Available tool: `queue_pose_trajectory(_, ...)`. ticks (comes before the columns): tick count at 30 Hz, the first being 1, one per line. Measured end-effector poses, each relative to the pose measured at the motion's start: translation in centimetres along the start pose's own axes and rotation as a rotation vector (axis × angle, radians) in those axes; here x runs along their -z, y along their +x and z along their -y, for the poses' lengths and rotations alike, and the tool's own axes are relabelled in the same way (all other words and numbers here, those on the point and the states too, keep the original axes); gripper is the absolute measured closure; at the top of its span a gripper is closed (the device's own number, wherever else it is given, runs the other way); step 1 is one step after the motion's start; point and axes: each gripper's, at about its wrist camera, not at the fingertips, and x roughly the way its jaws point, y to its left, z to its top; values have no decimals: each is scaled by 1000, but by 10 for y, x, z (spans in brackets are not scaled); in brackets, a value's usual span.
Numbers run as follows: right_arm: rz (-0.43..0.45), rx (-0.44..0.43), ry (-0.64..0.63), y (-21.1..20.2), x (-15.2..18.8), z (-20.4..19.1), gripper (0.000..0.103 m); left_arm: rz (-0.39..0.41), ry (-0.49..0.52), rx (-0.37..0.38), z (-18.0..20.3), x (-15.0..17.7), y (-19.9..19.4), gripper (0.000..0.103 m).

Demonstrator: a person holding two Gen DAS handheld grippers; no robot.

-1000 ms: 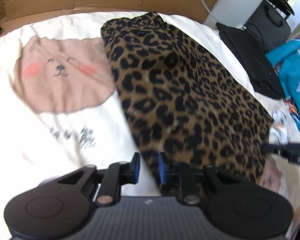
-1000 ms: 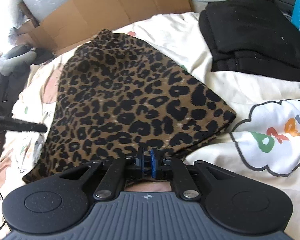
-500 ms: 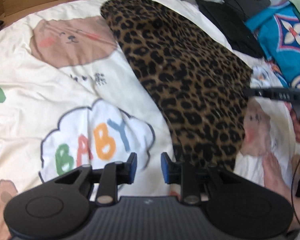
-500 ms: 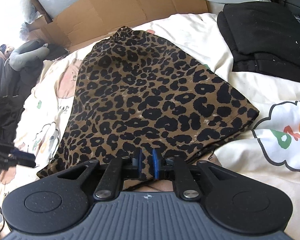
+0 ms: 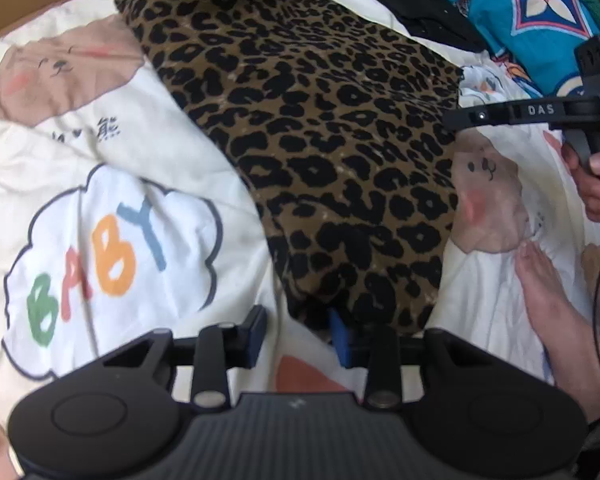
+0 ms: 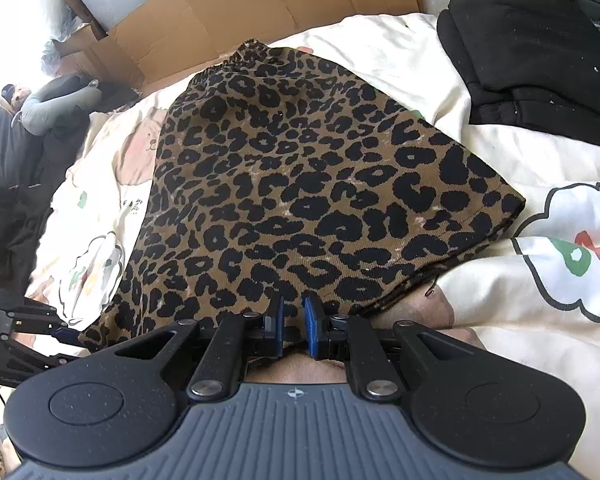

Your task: Fold clothes

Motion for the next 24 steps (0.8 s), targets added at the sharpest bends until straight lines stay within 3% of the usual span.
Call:
queue_pose_trajectory(4, -4, 0, 9, 1, 1, 3, 90, 11, 0, -8, -2, 3, -2, 74)
queue_pose_trajectory(11, -11, 0, 17, 1, 4, 6, 91, 49, -165, 31, -28, 8, -9, 89)
queue_pose_trajectory(17, -12, 1, 24, 0, 4, 8, 90, 130, -350, 160, -52, 20, -19, 101)
queue_pose_trajectory(21, -11, 0, 36, 0, 3, 10, 90, 135, -512, 243, -71, 31, -22, 103)
queue_pose_trajectory(24, -10, 0, 32, -1, 3, 10, 90, 122, -509, 225, -70, 33, -26, 103)
